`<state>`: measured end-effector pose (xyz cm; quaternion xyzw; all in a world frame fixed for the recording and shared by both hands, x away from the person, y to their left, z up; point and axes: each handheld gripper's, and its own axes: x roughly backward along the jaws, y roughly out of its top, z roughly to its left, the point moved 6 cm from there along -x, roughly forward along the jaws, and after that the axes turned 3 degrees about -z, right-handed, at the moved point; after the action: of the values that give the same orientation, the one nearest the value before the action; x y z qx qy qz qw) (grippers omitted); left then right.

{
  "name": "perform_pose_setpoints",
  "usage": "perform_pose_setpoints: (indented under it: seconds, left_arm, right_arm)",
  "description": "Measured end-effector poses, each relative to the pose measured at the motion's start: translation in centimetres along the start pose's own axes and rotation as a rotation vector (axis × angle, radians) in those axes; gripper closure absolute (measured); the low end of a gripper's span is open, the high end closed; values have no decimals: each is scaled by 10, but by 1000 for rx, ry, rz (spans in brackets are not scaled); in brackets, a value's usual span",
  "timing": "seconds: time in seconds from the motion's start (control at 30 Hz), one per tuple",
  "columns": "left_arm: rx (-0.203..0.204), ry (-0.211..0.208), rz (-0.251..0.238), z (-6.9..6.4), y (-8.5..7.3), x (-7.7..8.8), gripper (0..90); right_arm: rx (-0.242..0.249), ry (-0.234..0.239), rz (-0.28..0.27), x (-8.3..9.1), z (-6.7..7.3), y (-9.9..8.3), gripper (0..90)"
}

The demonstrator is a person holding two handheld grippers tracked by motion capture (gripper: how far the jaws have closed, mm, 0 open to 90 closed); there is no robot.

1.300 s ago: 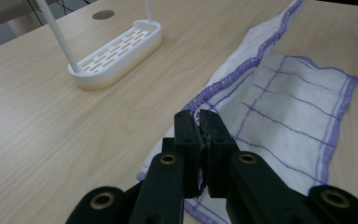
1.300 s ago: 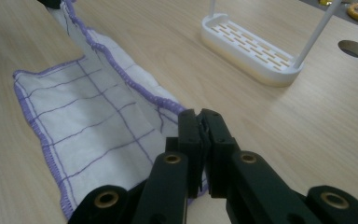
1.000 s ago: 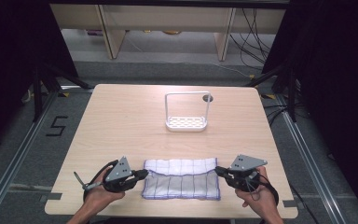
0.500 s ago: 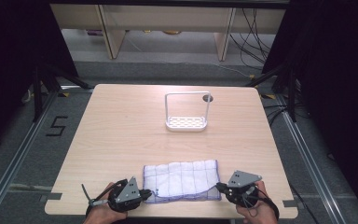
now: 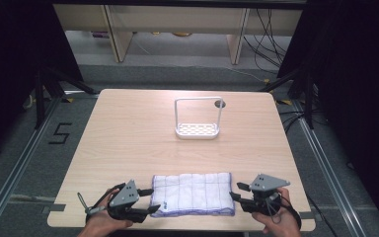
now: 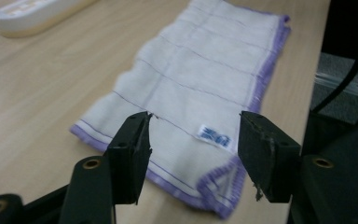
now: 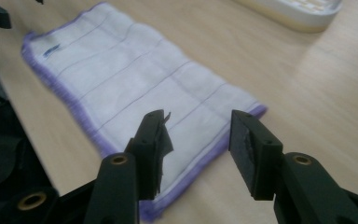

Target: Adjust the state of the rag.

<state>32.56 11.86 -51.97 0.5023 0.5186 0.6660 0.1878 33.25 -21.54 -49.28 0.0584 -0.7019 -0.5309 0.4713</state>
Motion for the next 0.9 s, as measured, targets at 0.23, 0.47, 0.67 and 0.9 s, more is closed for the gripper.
perform_pose_setpoints:
  seconds: [0.23,0.47,0.67,0.9]
  left_arm:
    - [56,61,59,51,14,-24,410]
    - [84,26,142,68,4,-50,412]
    - [26,9,201,65,-5,-57,491]
    - [1,-35,215,59,-6,-56,676]
  right_arm:
    - [-63,-60,88,-37,-36,14,495]
    - [-100,-44,168,-70,-45,6,492]
    - [-90,-56,204,-81,-43,1,523]
    - [-31,-58,230,-85,-39,-1,630]
